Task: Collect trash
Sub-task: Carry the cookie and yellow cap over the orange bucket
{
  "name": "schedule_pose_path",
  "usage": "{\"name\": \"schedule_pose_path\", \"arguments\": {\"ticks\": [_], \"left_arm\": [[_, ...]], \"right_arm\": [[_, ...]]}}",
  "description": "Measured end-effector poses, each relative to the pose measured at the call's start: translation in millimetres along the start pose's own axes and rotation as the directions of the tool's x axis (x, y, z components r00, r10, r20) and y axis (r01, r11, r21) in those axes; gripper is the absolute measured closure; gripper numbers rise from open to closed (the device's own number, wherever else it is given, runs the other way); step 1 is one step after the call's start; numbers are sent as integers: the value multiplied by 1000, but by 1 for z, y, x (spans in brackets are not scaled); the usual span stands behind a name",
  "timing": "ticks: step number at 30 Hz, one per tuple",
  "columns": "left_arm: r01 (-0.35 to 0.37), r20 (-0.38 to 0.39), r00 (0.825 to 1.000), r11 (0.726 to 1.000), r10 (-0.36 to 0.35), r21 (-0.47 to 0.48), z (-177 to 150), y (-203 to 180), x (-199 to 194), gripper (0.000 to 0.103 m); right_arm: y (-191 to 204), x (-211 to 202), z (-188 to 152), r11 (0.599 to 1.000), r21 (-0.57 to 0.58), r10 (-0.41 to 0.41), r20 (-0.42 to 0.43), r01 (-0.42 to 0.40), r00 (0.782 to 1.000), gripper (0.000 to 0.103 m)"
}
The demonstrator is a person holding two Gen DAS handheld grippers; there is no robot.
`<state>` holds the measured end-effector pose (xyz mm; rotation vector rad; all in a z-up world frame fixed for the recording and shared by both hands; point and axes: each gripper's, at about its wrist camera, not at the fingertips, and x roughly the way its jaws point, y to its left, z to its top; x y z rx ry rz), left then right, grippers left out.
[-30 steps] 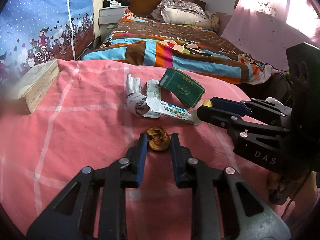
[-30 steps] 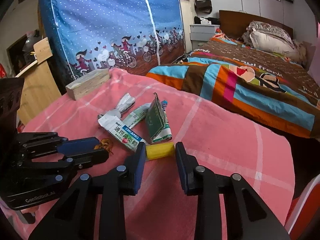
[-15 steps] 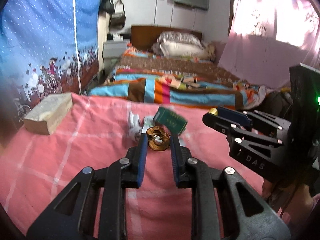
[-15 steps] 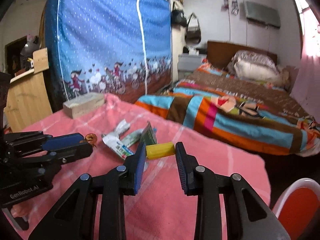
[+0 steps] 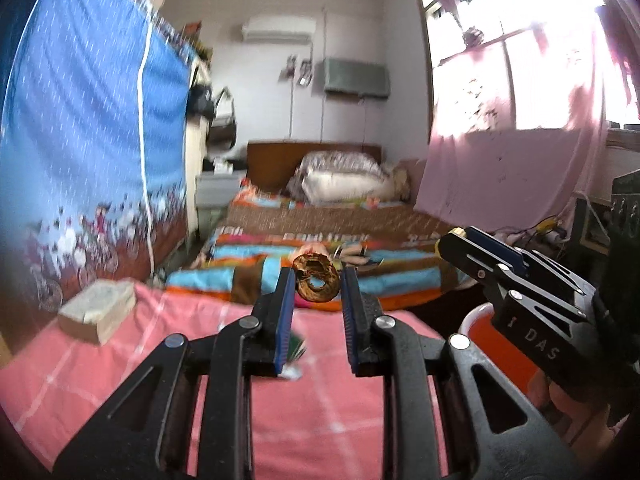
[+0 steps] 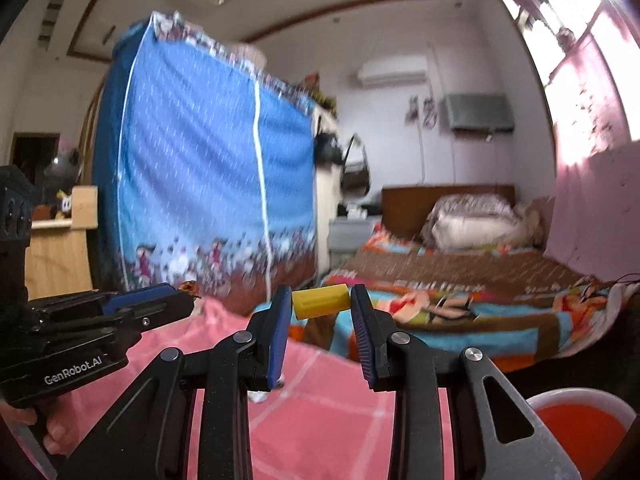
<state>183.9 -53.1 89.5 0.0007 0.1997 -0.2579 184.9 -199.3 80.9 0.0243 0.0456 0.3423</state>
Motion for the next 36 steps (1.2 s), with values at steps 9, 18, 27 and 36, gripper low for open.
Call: {"name": "schedule_pose_path", "arguments": {"ticks": [9,18,27,36], "left_arm": [[76,130,988,992,-88,100,16,-52,-15,76],[202,120,967,963,-226,180,13,-111,-13,76],[312,34,945,929,-325,201,1,-160,0,76],[385,-134,921,903,-365,190,-20,-194,25,76]], "right_arm": [[-35,-51,13,992,17,-127,136,126,982,75],[-71,-87,4,963,26,-269,107,268,957,75],[-114,-109,-17,925,77,-374,4,372,927,75],[-144,-110,-38,895,129,-406,-165,427,899,75]]}}
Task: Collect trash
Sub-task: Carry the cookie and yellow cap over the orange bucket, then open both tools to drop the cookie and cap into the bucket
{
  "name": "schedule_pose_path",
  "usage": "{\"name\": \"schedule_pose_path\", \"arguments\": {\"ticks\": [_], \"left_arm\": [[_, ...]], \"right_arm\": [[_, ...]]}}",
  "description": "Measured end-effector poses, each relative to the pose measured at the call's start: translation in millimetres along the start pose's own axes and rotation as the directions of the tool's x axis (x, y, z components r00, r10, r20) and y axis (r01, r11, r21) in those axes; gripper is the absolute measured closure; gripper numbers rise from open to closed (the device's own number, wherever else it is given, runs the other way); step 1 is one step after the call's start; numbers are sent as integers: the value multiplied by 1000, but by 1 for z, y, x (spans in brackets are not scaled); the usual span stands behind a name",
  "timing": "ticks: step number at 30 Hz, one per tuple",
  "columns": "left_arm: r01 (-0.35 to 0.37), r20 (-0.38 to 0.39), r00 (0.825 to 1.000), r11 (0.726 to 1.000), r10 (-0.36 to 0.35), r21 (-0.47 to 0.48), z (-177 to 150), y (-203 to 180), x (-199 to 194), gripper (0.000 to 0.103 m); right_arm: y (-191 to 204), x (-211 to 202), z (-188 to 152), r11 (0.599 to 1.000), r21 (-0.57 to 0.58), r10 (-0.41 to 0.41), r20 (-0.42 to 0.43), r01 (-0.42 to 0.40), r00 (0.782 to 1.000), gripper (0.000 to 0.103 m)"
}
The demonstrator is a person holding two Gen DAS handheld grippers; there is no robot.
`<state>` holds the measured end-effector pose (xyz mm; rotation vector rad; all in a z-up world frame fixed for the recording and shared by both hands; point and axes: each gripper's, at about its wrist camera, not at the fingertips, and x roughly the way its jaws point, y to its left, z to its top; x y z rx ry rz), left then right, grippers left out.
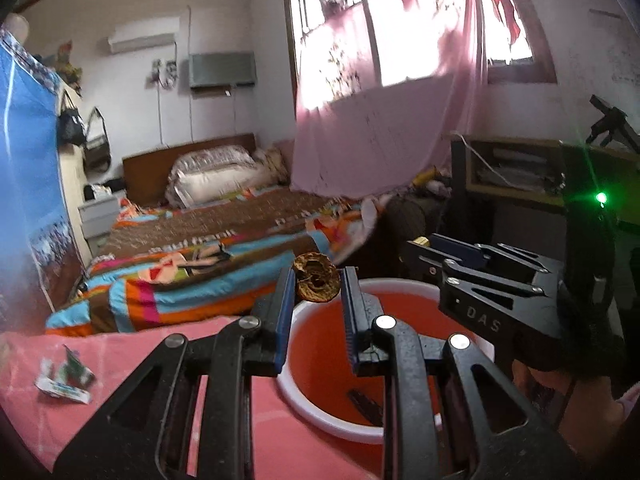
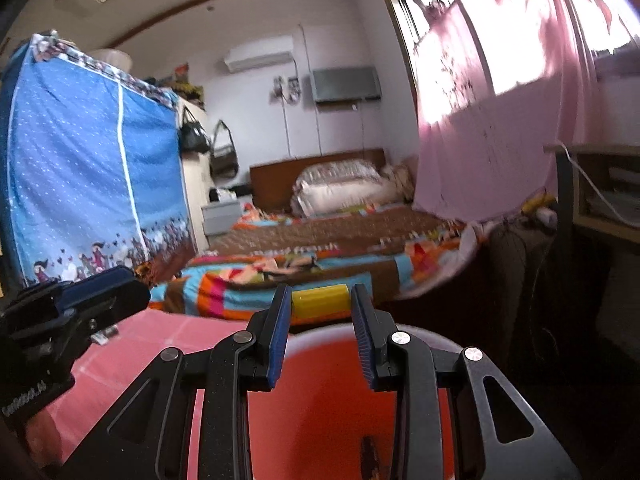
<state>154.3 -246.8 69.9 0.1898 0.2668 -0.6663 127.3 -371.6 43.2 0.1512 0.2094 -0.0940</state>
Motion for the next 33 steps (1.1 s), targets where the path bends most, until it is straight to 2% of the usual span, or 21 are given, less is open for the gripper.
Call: {"name": "schedule_pose_path", "arguments": {"ticks": [6,13,24,33], "left_arm": [[29,-113,993,999,-32,-22,-9,-7,21,76],[41,-219,974,996,-59,-83,-16,-7,41,76],[48,-329,939,984,-103,-171,-27,-1,60,76],[51,-370,917,962,-152,-268,-32,12,69,74]], "right_arm": [[-13,15,-10,999,41,2,-124,3,992,75],[-21,23,-22,998,53,-7,-221,19,975,74],[-29,33,-29,997,69,-13,-306,36,952,74],[-32,40,-31,996,77,-15,-346,44,938,74]]}}
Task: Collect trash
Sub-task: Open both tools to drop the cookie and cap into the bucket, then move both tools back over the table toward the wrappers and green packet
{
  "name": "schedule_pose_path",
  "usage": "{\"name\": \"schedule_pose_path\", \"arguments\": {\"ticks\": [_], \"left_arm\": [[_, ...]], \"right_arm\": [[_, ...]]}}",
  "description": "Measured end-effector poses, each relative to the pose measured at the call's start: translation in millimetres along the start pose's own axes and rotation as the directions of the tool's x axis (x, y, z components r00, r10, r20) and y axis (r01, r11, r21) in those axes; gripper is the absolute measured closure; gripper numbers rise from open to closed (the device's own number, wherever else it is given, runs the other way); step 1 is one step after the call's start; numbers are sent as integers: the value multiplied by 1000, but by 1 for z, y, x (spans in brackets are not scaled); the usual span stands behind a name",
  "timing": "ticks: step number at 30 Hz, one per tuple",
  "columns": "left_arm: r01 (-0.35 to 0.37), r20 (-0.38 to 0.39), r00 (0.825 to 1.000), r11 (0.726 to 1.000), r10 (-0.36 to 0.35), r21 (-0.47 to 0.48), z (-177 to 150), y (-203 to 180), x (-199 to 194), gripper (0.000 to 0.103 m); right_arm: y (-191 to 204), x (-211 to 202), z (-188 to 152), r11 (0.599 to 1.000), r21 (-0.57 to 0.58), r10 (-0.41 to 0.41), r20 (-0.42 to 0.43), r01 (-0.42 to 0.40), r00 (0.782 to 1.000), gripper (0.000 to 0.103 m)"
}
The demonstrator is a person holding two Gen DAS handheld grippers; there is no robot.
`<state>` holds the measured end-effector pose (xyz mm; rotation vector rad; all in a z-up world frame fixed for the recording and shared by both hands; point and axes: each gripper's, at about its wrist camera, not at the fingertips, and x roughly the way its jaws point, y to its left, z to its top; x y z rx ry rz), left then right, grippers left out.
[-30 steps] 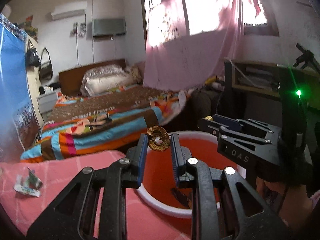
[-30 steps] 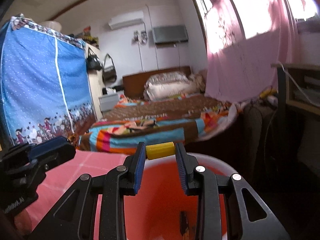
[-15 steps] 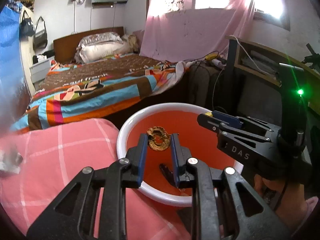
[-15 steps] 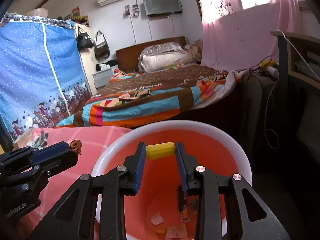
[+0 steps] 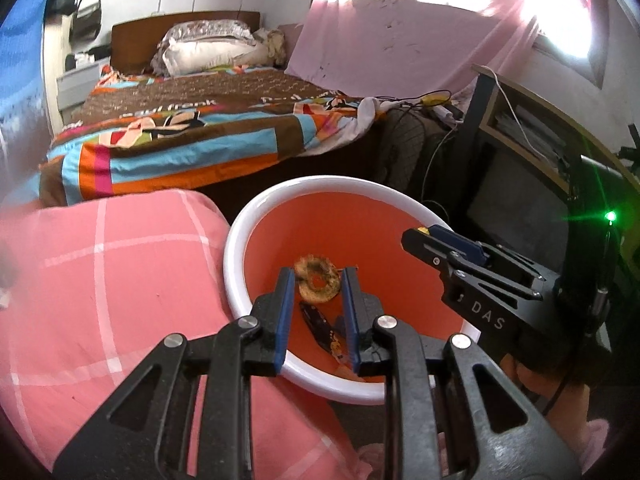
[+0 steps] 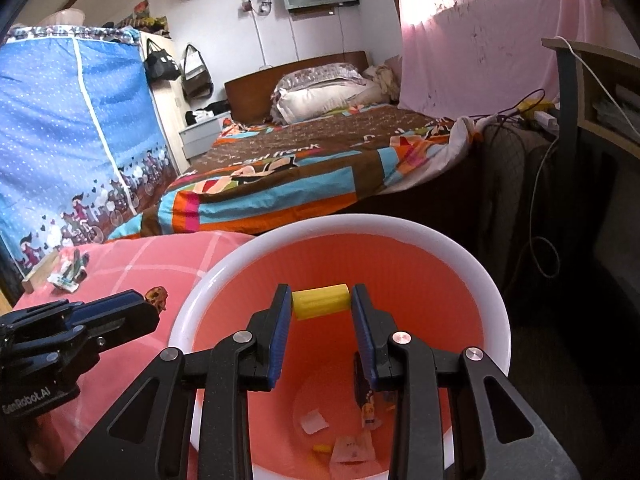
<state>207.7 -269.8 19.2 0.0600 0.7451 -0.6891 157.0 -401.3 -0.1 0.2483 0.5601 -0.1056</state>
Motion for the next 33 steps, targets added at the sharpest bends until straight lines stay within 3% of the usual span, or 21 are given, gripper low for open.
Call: {"name": "schedule_pose_path", "arguments": {"ticks": [4,7,13,17,19,20,21,25,27,33], "left_arm": [[6,-11,1000,1000,-6,-19,-2,3,1,70],[6,-12,1000,1000,-6,-26,-3,4,0,67],[0,2,1000,999,0,-51,-2,8,-5,59],[-30,48,998,998,33,-63,0,12,-14,45],[-52,84,995,996,58,-72,1,16,-23,32],[-67,106,991,995,76,-79,1,19,-28,27],[-80,126,988,993,91,-87,2,23,-33,18],[-131,219,964,984,154,-118,-1,38,-56,0],[-172,266,943,976,202,-132,-4,44,-67,0],[-252,342,890,950,302,-185,-11,70,-97,0]], "right_arm": [[-1,3,-1,1000,4,-3,-17,3,1000,73],[-1,3,-1,1000,6,-4,-19,4,1000,63],[-2,2,-1,1000,12,-7,-14,8,1000,58],[1,0,2,1000,19,-10,7,10,1000,55],[3,-2,5,1000,17,-14,23,13,1000,45],[5,-4,6,1000,18,-15,41,14,999,27],[7,-6,7,1000,21,-14,55,13,998,18],[19,-12,14,1000,20,10,112,-12,994,15],[27,-15,16,1000,14,15,146,-17,989,0],[51,-27,22,998,-7,57,262,-57,963,0]]}}
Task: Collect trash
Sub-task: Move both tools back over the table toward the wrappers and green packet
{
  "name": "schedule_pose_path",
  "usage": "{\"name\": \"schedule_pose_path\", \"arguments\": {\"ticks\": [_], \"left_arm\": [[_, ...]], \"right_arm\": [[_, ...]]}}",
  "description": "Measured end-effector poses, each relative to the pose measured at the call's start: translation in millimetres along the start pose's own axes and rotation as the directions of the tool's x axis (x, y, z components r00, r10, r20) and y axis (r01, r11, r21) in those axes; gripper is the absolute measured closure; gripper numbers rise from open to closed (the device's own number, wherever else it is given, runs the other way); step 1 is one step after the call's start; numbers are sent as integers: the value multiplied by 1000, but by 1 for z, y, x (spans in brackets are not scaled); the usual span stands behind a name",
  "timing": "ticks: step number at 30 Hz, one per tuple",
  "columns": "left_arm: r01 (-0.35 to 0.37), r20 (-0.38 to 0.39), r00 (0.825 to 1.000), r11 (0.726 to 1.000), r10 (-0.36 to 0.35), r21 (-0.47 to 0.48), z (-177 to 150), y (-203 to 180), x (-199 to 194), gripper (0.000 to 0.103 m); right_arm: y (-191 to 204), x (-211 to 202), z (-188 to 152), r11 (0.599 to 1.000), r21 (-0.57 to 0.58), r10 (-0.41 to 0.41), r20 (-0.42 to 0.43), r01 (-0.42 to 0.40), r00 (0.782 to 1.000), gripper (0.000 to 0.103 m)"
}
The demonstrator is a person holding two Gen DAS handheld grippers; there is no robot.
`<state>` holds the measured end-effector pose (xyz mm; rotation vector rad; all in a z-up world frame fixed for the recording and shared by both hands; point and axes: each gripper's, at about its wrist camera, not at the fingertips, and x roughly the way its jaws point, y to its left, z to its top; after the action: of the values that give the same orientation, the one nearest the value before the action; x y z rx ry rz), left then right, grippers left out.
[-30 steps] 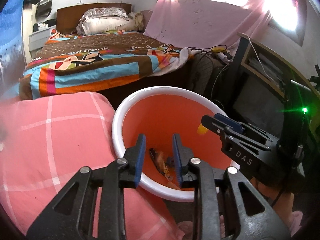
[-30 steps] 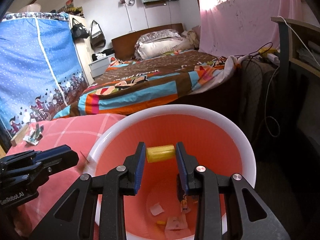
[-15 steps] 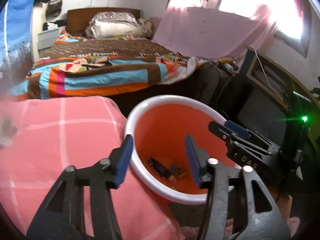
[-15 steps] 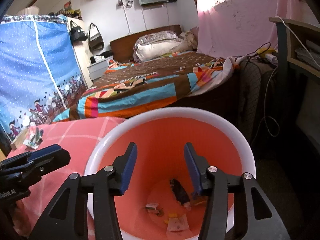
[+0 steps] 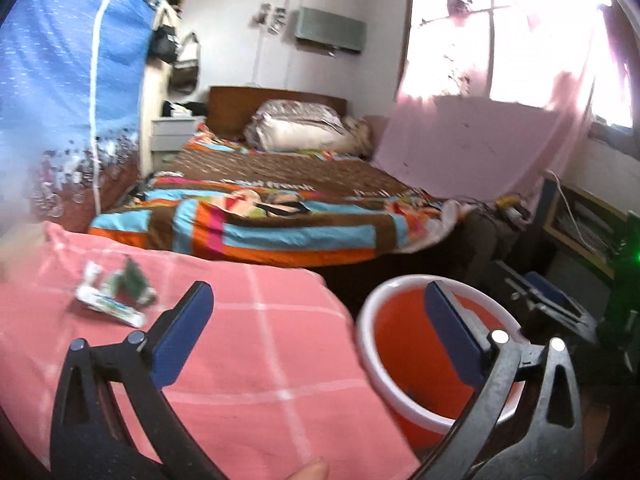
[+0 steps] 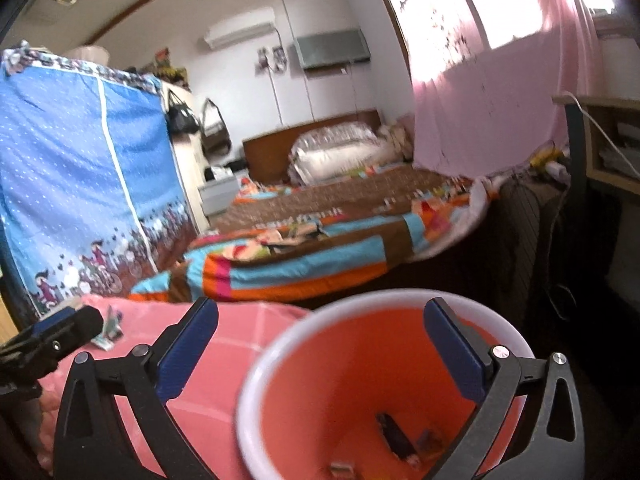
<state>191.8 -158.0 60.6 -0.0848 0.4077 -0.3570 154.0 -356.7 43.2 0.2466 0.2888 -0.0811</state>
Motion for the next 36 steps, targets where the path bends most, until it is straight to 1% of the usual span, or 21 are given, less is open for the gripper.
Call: {"name": "schedule_pose_path", "arguments": {"ticks": [4,7,10,14,15,20,24,28,31,34,35,36], "left_arm": [[-63,67,996,998,64,-16,2,22,-16,0],[-113,113,987,993,114,-16,4,39,-29,0],[-158,154,975,987,160,-28,6,60,-42,0],[-216,198,955,975,223,-55,9,90,-57,0],[-233,209,948,970,242,-67,9,101,-62,0],[-272,222,933,958,285,-89,8,132,-72,0],[-312,216,921,946,324,-86,6,153,-72,0],[-355,219,906,932,361,-69,4,167,-68,0],[-374,218,900,926,376,-52,4,176,-65,0],[-384,198,902,923,383,-31,6,187,-56,0],[-384,185,906,923,382,-25,7,189,-52,0],[-380,169,910,925,378,-20,7,193,-48,0]], "right_arm": [[21,-6,6,999,-3,44,84,-43,996,0],[41,-7,9,997,-15,83,152,-82,985,0],[62,-6,9,992,-27,124,198,-121,972,0],[87,-1,8,984,-55,177,236,-169,955,0],[95,1,7,980,-68,196,250,-185,948,0],[124,5,4,963,-120,267,282,-242,922,0],[144,14,3,953,-158,295,278,-260,914,0],[162,31,1,944,-184,313,236,-274,920,0],[175,47,-3,934,-216,327,189,-285,926,0],[188,63,-6,921,-256,333,132,-293,933,0],[191,67,-7,920,-258,332,112,-295,937,0],[193,74,-8,915,-252,343,74,-315,936,1]]}}
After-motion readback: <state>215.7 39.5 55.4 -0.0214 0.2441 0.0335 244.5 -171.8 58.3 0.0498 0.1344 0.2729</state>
